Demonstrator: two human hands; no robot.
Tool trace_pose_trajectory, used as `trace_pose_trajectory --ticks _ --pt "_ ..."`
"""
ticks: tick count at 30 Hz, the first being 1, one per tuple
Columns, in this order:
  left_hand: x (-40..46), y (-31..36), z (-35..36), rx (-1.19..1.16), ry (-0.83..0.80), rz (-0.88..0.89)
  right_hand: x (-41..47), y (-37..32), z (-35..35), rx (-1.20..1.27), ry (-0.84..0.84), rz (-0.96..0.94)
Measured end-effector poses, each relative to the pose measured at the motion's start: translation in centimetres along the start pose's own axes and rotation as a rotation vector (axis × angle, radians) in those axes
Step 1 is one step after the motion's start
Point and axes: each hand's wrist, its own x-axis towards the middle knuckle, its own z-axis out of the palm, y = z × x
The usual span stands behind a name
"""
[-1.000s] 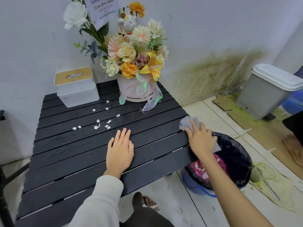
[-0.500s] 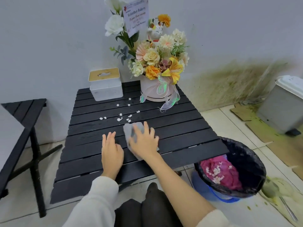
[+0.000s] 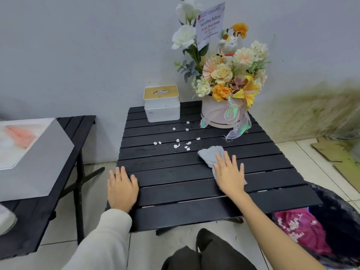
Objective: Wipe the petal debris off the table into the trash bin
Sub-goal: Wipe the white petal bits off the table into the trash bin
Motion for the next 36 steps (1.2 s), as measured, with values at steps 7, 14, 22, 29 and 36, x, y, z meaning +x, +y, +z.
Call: trace_pose_trajectory --ticks 7,14,22,29,36 --pt "0.2 -0.4 0.9 0.029 0.024 0.002 -0.8 -2.9 0.3 0.290 0.180 -0.090" --pt "0.7 -0.8 1.2 0.042 0.014 0.027 0.2 -20.3 1.5 0.611 0.079 -0.488" --pt "1.2 -0.9 1.4 0.079 0.014 -0.022 4.2 -26.7 7.9 0.060 -0.076 -0.493" --pt "1.1 -1.1 1.9 0.040 0.074 -0.014 4.2 -23.4 7.3 0.049 0.076 -0.384" --pt "0.8 -1.0 1.6 0.065 0.095 -0.016 4.0 -11.1 3.4 0.043 0.203 -0.030"
